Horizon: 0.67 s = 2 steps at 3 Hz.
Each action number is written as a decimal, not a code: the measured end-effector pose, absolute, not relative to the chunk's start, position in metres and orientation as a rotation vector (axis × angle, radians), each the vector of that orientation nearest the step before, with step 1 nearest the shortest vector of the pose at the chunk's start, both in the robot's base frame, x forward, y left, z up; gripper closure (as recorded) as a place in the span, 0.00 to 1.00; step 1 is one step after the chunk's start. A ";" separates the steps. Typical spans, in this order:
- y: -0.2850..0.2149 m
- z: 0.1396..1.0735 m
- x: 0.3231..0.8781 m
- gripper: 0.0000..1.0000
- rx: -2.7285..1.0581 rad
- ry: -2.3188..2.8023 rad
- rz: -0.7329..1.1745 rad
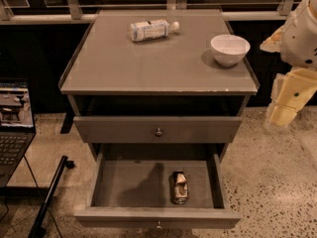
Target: Pick orange can from middle drawer and place on counter
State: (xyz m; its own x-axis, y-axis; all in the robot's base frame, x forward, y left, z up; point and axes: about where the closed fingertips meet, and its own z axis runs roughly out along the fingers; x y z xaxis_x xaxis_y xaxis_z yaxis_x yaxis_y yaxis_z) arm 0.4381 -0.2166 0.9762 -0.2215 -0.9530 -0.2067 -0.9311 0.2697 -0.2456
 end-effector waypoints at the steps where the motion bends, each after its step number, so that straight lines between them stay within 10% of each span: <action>1: -0.217 0.976 0.438 0.00 -1.725 2.232 -0.098; 2: -0.216 0.978 0.439 0.00 -1.698 2.219 -0.104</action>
Offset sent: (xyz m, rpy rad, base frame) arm 0.0011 -0.0007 -0.0006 0.0321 -0.0317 -0.0213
